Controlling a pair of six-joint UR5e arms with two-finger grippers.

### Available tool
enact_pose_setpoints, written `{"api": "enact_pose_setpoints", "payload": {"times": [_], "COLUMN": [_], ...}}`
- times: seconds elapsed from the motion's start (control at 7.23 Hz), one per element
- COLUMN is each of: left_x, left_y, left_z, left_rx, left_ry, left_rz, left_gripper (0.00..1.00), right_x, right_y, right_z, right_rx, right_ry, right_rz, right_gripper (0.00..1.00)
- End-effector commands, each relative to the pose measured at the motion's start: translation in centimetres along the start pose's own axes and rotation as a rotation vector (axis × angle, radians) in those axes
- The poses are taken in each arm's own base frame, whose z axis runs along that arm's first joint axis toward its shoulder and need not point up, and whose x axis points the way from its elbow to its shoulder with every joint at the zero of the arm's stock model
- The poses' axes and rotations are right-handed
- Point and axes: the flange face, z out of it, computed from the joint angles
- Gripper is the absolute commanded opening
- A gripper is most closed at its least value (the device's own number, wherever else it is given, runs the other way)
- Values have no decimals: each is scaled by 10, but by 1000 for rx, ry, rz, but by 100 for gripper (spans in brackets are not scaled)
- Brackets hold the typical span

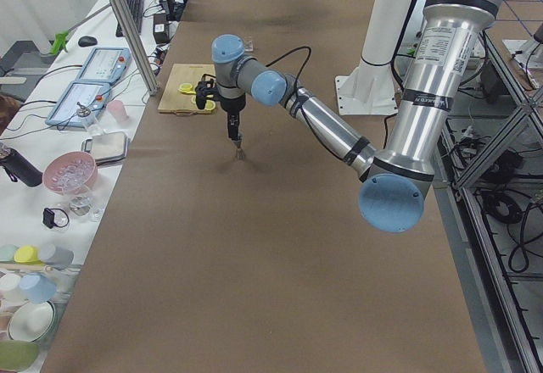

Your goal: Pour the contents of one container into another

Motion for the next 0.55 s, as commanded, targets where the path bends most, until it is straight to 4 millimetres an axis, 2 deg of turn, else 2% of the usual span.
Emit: {"api": "enact_pose_setpoints", "payload": {"times": [0.0,0.14,0.28,0.41], "left_x": [94,118,124,110], "left_y": [73,99,118,143], "left_z": [32,57,71,87], "left_rx": [110,150,241,310], "left_ry": [-5,32,39,17], "left_rz": [-20,-66,-72,-31], "left_gripper": [99,99,99,99], "right_x": [-4,-17,-28,-39], "right_y": [3,5,12,18], "right_z": [22,34,51,65], "right_rx": [13,46,72,83], "right_ry": [14,-13,-47,-80], "right_rz": [-51,-113,-174,-217], "right_gripper": [99,99,99,99]}}
